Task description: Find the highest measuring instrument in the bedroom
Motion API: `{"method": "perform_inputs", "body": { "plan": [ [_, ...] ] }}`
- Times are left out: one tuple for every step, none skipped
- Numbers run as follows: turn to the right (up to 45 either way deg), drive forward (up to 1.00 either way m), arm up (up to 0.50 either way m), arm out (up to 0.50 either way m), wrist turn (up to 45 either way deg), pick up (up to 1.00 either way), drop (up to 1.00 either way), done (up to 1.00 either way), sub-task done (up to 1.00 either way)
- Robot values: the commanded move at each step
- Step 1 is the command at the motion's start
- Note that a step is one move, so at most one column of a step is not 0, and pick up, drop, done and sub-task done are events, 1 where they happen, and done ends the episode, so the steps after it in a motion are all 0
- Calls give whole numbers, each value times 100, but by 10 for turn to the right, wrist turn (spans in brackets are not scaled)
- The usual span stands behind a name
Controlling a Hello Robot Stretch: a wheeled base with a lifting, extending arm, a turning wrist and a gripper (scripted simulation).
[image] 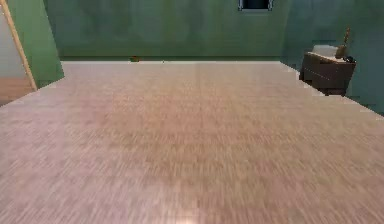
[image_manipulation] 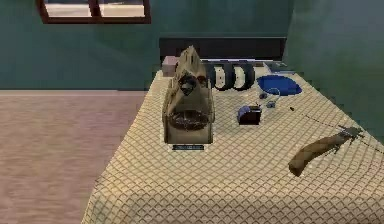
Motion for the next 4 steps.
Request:
{"method": "perform_inputs", "body": {
  "plan": [
    [-270,0,0,0,0,0,0,0,0],
    [0,100,0,0,0,0,0,0,0],
    [0,100,0,0,0,0,0,0,0],
    [0,100,0,0,0,0,0,0,0]
  ]
}}
